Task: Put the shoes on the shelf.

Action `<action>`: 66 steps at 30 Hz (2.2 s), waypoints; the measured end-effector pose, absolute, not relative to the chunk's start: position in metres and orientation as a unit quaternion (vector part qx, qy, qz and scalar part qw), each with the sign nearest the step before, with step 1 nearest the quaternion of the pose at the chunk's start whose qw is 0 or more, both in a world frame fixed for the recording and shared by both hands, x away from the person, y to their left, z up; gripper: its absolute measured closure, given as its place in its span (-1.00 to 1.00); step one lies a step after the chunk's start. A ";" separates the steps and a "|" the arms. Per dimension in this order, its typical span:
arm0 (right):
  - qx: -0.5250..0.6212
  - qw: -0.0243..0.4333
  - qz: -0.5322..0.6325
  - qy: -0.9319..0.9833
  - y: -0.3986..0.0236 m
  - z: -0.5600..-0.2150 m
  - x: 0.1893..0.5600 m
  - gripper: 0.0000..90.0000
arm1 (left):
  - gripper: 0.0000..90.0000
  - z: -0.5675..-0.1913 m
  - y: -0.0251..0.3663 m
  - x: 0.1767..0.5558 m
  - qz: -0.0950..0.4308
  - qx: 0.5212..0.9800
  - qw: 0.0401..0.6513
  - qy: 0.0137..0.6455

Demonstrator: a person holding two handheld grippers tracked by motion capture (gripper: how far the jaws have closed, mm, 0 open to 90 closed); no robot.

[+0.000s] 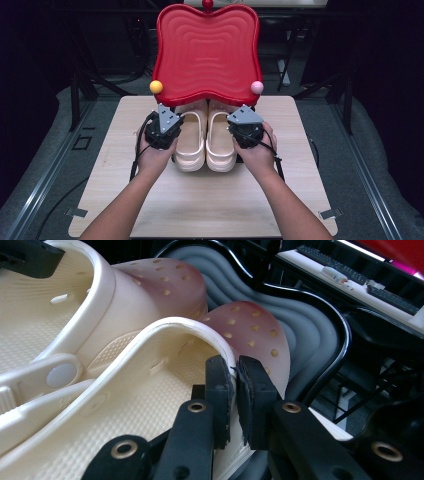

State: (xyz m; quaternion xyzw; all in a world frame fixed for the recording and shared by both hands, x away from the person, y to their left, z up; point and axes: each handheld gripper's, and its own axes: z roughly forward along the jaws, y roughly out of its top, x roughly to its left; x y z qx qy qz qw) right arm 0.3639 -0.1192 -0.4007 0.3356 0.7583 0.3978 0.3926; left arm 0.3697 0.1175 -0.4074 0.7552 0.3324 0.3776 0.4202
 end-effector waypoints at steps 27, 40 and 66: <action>0.350 0.384 0.392 0.759 -0.123 -0.414 0.376 0.63 | 0.49 -0.426 0.112 0.382 0.376 0.743 0.437 0.339; 0.346 0.385 0.391 0.761 -0.119 -0.415 0.371 0.52 | 0.36 -0.425 0.118 0.379 0.351 0.741 0.449 0.354; 0.290 0.383 0.365 0.797 -0.127 -0.395 0.304 0.32 | 0.38 -0.412 0.139 0.326 0.322 0.761 0.461 0.323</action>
